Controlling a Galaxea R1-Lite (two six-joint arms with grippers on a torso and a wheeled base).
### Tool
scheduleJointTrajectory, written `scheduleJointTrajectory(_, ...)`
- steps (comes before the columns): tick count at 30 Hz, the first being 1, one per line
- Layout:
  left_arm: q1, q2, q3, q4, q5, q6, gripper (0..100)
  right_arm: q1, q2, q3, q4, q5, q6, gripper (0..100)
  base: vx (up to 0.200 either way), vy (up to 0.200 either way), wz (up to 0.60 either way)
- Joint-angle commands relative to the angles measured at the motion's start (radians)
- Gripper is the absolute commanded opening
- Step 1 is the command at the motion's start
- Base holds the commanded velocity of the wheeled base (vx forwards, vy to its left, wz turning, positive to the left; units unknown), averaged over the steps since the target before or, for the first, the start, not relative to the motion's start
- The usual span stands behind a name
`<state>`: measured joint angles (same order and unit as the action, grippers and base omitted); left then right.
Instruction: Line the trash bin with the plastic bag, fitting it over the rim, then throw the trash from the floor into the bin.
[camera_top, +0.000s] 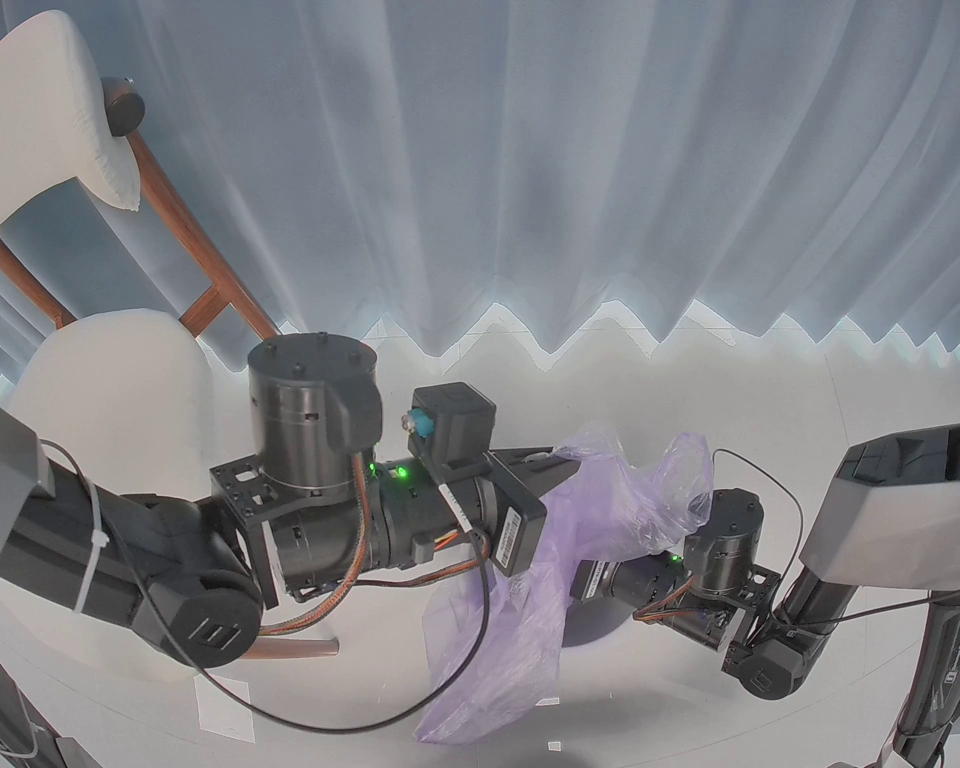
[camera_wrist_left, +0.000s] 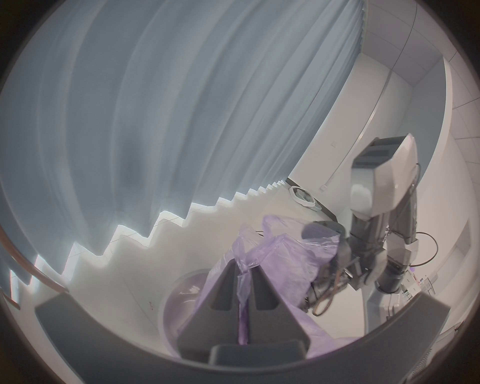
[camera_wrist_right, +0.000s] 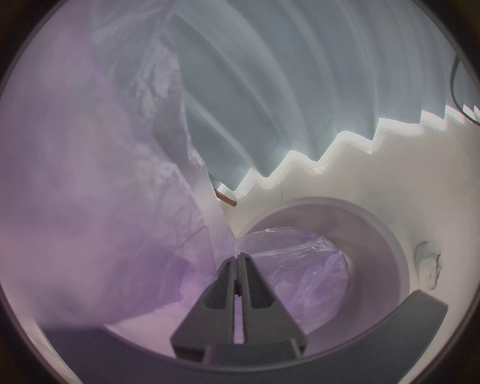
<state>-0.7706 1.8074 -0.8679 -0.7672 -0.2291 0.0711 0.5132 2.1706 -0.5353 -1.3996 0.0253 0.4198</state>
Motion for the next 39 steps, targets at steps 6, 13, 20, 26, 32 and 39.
scheduleJointTrajectory(6, 0.022, 0.084, -0.091, 0.0, 0.005, 0.004, 0, -0.14, -0.008, 0.012, 0.014, -0.013, 0.002, 0, 0.0, 0.0, 0.0)
scheduleJointTrajectory(13, 0.013, 0.089, -0.097, 0.014, 0.007, 0.004, 0, -0.295, -0.158, 0.166, 0.011, 0.074, -0.07, 0, 0.0, 0.0, 0.0)
scheduleJointTrajectory(20, 0.039, 0.104, -0.108, 0.014, 0.004, 0.003, 0, -0.337, -0.284, 0.348, 0.01, 0.102, -0.11, 0, 0.0, 0.0, 0.0)
scheduleJointTrajectory(26, 0.059, 0.135, -0.14, 0.014, -0.001, -0.001, 0, -0.245, -0.31, 0.506, 0.001, 0.102, -0.099, 0, 0.0, 0.0, 0.0)
scheduleJointTrajectory(32, 0.07, 0.151, -0.171, 0.016, -0.004, -0.001, 0, -0.059, -0.267, 0.522, -0.001, 0.1, -0.075, 0, 0.0, 0.0, 0.0)
scheduleJointTrajectory(39, 0.08, 0.153, -0.181, 0.02, -0.004, -0.001, 0, 0.16, -0.153, 0.512, -0.068, 0.097, 0.02, 0, 0.0, 0.0, 0.0)
